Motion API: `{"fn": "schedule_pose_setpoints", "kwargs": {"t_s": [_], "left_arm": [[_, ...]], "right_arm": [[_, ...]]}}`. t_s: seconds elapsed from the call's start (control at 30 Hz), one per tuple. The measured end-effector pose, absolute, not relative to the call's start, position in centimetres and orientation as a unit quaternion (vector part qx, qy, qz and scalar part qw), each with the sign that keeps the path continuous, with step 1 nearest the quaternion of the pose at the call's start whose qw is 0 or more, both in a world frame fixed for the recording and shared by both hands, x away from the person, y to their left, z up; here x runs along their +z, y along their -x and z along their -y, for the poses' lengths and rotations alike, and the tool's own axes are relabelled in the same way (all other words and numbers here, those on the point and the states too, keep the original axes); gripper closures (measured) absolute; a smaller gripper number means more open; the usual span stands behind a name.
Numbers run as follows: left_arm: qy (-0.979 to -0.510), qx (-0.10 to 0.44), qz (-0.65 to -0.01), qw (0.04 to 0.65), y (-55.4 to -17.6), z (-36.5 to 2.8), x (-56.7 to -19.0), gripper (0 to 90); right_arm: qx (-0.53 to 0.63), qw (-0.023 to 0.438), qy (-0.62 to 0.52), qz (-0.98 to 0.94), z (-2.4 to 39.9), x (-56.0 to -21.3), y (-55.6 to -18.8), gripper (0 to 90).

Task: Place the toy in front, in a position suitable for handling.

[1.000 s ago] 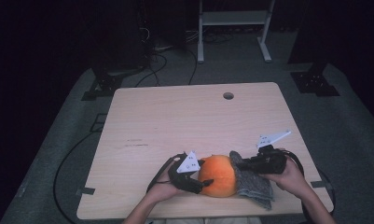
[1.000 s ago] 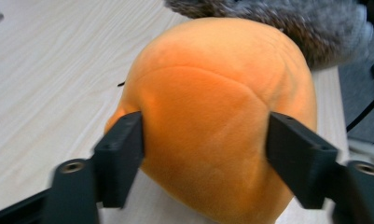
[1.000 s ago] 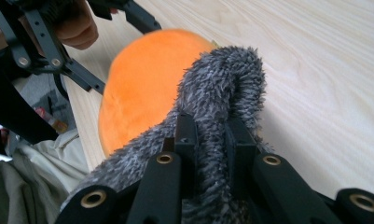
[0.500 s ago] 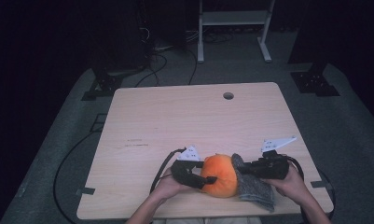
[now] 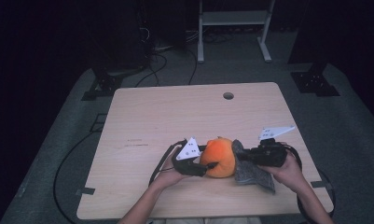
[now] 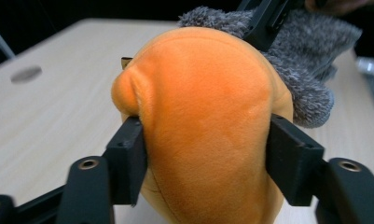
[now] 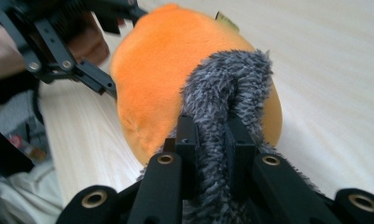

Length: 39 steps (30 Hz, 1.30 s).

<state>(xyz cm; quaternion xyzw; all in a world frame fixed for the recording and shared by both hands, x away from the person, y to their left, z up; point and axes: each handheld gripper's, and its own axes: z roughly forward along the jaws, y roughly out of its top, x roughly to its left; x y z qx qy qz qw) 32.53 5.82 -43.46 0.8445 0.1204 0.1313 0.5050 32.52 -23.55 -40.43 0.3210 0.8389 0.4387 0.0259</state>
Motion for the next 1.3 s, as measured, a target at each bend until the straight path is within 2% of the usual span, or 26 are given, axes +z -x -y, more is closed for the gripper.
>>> {"fn": "schedule_pose_setpoints", "kwargs": {"t_s": [0.1,0.17,0.27,0.33,0.37,0.47,0.57,0.77,0.9,1.3], "left_arm": [[-0.843,0.106,-0.148,0.506,-32.6,-6.4,-43.6,19.1],[-0.838,0.090,-0.171,0.510,-32.8,-6.8,-43.4,12.8],[-0.830,0.057,-0.195,0.519,-33.1,-7.0,-43.3,10.2],[-0.836,0.034,-0.196,0.511,-33.2,-6.7,-43.4,11.1],[-0.838,0.032,-0.192,0.509,-33.2,-6.6,-43.4,14.8],[-0.848,0.068,-0.167,0.499,-32.6,-6.4,-43.4,30.4],[-0.852,0.081,-0.162,0.492,-32.5,-6.5,-43.3,34.7],[-0.862,0.110,-0.124,0.478,-31.6,-5.4,-42.7,35.5],[-0.868,0.129,-0.113,0.466,-31.0,-5.3,-42.6,36.3],[-0.859,0.113,-0.126,0.483,-31.4,-6.0,-43.2,35.9]], "right_arm": [[0.449,0.009,-0.320,-0.834,23.3,-41.6,-32.2,78.4],[0.447,0.011,-0.314,-0.838,23.2,-41.7,-31.7,78.5],[0.436,0.022,-0.304,-0.847,22.6,-41.6,-30.8,78.5],[0.427,0.035,-0.297,-0.853,22.3,-41.5,-30.3,78.4],[0.422,0.040,-0.294,-0.856,22.1,-41.5,-30.2,78.4],[0.412,0.041,-0.289,-0.863,22.1,-41.3,-30.0,78.2],[0.407,0.055,-0.279,-0.868,22.0,-40.2,-29.9,78.2],[0.427,0.081,-0.214,-0.875,18.3,-36.5,-29.1,78.1],[0.397,0.094,-0.195,-0.892,15.8,-36.3,-29.5,78.3],[0.406,0.076,-0.234,-0.880,19.3,-38.6,-29.4,78.6]]}}
